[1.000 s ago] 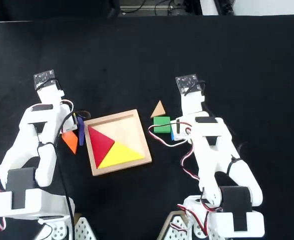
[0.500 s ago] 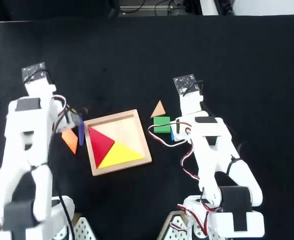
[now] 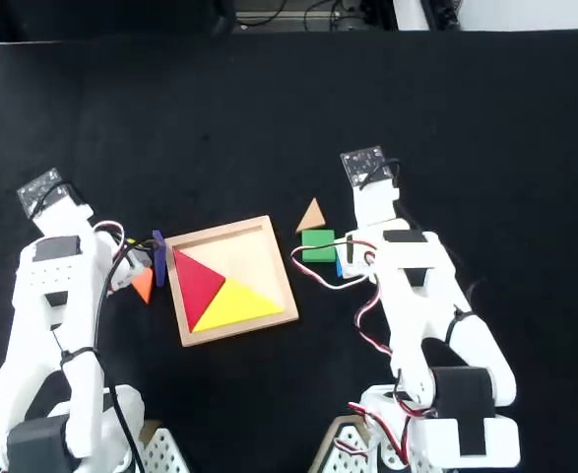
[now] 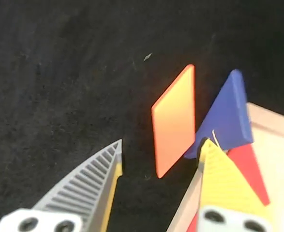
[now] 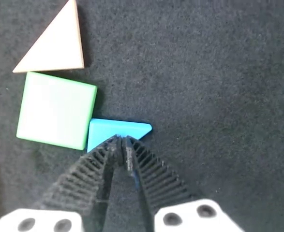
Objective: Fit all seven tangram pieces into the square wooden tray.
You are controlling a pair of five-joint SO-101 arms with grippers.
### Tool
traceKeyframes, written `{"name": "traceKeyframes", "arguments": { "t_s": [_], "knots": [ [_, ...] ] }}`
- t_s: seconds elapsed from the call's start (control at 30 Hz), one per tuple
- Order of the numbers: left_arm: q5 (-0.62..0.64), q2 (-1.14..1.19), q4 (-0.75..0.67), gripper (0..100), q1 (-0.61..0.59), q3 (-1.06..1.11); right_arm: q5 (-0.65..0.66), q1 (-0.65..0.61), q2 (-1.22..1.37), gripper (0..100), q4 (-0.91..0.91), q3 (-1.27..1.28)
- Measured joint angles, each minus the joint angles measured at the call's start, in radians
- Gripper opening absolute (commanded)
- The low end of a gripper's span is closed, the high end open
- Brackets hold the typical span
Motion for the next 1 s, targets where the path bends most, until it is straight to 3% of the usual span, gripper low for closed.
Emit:
{"name": "traceKeyframes", "arguments": {
  "t_s": [0.43, 0.7, 1.0],
  "knots": [
    [0.009, 0.104, -0.103, 26, 0.000, 0.034, 0.000, 0.000, 0.000, 1.2, 0.000, 0.000],
    [0.032, 0.334, -0.101, 23, -0.023, -0.084, 0.000, 0.000, 0.000, 1.2, 0.000, 0.000],
    [0.040, 0.428, -0.083, 21, -0.043, -0.204, 0.000, 0.000, 0.000, 1.2, 0.000, 0.000]
  ]
}}
